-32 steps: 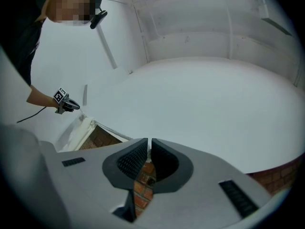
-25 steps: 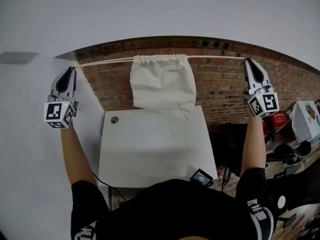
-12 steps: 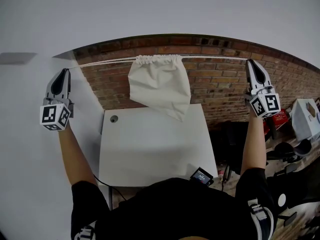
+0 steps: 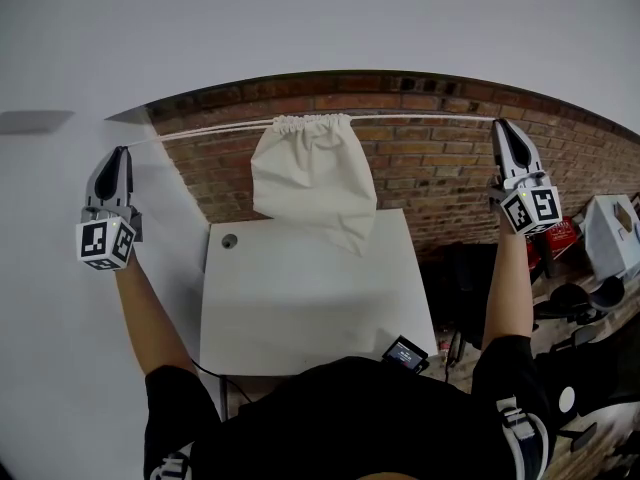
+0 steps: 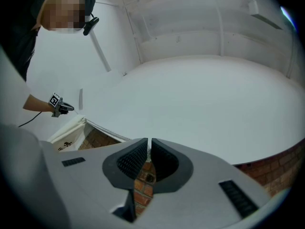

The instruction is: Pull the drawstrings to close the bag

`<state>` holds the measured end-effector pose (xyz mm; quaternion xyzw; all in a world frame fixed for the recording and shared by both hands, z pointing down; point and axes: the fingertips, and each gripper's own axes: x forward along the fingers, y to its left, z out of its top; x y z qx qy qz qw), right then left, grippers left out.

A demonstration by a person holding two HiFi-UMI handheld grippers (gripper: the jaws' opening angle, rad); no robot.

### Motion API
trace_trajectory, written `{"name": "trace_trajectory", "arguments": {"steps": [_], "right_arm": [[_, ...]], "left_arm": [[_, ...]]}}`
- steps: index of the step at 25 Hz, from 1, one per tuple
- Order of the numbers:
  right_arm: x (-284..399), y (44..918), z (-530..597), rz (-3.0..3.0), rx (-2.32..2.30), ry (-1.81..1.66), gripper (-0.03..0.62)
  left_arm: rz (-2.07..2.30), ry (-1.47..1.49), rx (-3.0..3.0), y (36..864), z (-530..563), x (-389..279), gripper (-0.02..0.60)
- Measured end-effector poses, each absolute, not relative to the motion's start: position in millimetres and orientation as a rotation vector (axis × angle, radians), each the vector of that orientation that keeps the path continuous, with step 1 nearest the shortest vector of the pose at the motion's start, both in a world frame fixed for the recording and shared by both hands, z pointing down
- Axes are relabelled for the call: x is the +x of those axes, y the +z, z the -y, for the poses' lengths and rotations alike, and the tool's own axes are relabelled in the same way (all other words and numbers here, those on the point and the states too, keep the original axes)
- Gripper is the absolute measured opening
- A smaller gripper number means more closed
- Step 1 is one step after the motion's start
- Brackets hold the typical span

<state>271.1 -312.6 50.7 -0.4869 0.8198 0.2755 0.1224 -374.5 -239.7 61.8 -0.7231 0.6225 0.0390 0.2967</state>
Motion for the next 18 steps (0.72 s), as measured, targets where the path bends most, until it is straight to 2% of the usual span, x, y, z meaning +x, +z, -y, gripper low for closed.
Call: {"name": "trace_trajectory", "arguments": {"steps": [18], "right_arm": [[279, 51, 320, -2.382, -1.419, 0.756, 0.032]], "left_arm": [[-1.668, 0.167, -1.936, 59, 230, -391, 0.038]]}}
